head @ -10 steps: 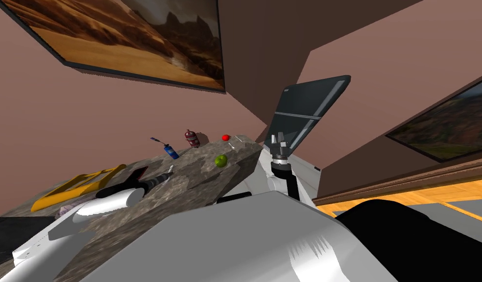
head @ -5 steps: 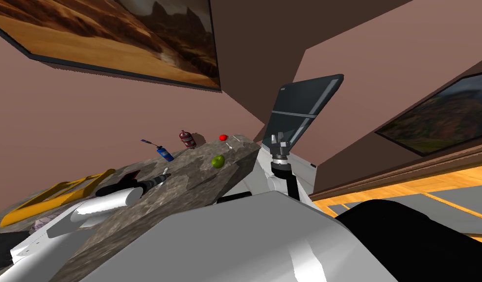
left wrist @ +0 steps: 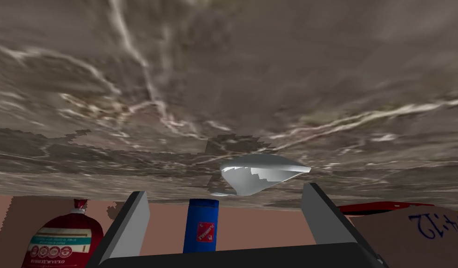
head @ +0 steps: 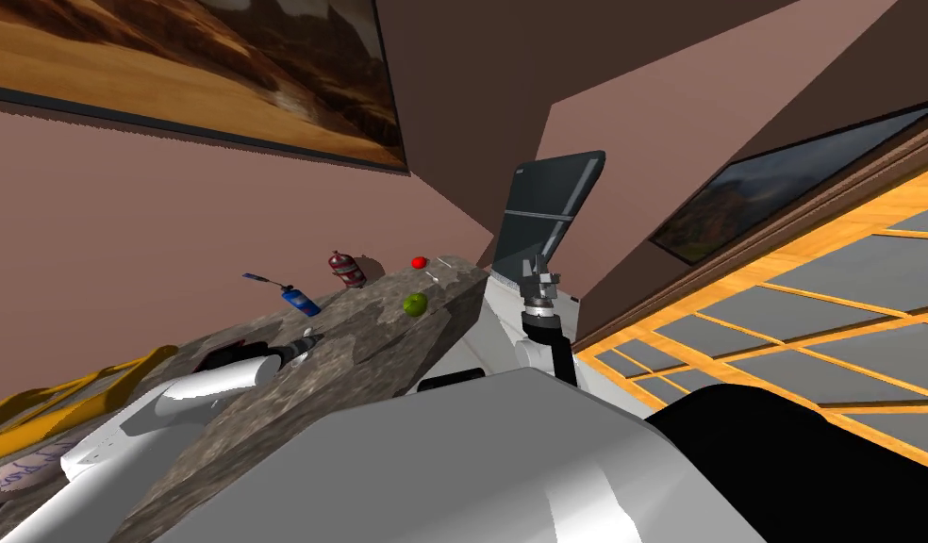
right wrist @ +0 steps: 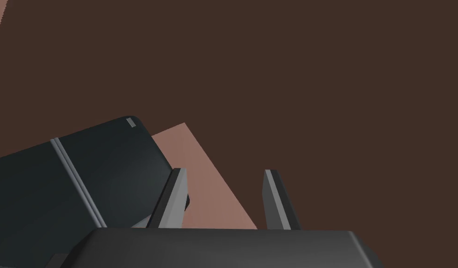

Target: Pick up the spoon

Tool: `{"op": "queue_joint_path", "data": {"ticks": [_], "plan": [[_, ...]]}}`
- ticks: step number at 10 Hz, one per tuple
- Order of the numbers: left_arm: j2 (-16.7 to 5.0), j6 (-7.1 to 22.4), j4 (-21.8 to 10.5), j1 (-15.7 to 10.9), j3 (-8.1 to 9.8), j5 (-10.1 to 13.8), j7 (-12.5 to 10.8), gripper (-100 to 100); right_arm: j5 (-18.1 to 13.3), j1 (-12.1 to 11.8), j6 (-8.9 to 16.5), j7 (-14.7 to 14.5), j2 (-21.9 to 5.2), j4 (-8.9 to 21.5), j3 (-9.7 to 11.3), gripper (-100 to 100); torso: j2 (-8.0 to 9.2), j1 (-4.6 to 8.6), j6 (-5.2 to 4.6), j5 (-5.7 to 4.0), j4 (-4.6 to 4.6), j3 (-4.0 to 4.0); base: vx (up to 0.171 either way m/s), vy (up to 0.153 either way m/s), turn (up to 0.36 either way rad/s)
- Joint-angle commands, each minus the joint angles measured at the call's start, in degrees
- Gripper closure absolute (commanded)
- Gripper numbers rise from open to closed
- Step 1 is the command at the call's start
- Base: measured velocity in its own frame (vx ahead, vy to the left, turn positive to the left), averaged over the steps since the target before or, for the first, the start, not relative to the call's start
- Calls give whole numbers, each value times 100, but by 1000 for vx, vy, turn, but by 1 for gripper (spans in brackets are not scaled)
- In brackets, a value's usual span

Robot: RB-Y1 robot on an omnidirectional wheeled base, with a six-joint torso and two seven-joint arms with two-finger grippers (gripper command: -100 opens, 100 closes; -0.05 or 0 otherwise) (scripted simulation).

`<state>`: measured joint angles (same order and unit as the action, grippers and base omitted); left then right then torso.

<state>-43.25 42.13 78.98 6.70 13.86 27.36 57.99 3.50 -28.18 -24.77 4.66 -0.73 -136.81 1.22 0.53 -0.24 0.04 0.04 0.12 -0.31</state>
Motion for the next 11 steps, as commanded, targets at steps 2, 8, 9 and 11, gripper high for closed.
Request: {"op": "queue_joint_path", "data": {"ticks": [2,8,9,11], "plan": [[91,39,-311,-240,18,-363,-327,-100,0,0,0,0,0,0,0,0,0,3,-1,0,0,0,-142,32,-258],[112,37,-356,-271,21,-432,-381,100,0,-2,0,0,0,-1,0,0,-47,11,8,0,-11,27,-40,9,-45],[112,36,-355,-271,21,-432,-381,100,0,-2,0,0,0,-1,0,0,-48,10,8,1,-12,28,0,0,0],[63,28,-185,-148,11,-237,-214,100,0,-2,-1,0,0,-1,0,0,-50,10,8,1,-12,29,48,-17,135]]}}
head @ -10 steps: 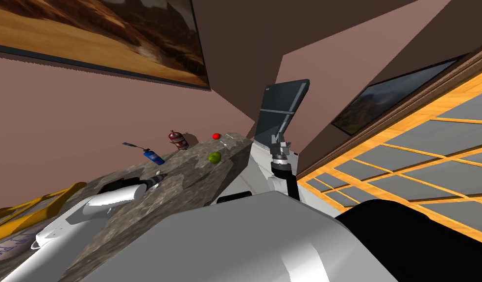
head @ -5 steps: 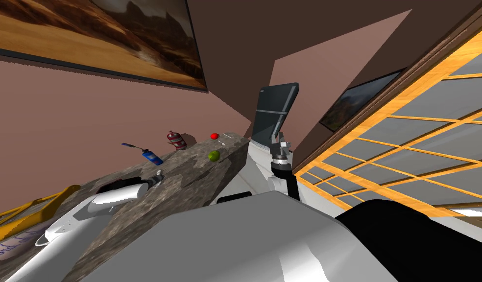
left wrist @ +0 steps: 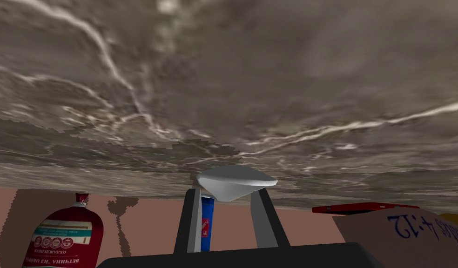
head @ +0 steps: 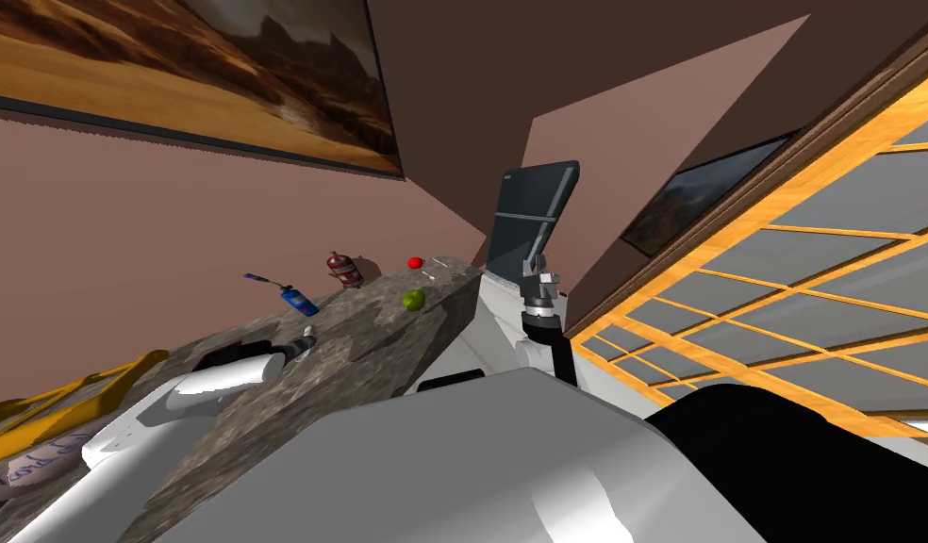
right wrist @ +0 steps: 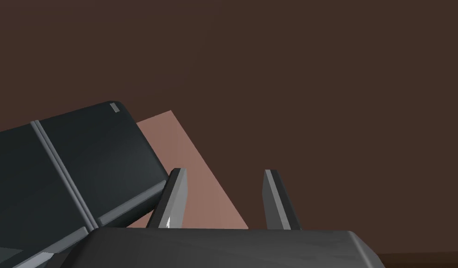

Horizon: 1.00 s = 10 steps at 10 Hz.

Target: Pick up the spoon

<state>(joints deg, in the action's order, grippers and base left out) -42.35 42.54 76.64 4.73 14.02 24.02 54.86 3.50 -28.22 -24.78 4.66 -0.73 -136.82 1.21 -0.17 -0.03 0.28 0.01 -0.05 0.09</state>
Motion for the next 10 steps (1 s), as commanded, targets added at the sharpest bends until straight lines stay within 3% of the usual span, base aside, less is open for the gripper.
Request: {"op": "queue_joint_path", "data": {"ticks": [1,8,9,10], "plan": [[-56,-23,174,141,-12,224,212,100,0,0,0,0,0,0,0,0,0,0,0,0,0,0,184,-60,416],[-254,-94,1054,782,-63,1108,1004,100,0,0,0,0,0,0,0,0,-31,5,-16,1,-8,20,141,-52,239],[-215,-103,967,732,-63,1006,916,100,0,1,0,0,0,0,0,0,-30,7,-18,0,-8,19,54,-29,50],[-215,-104,985,745,-63,1019,938,0,0,2,0,0,0,0,1,0,-13,-5,-26,2,-5,11,9,-6,-10]]}}
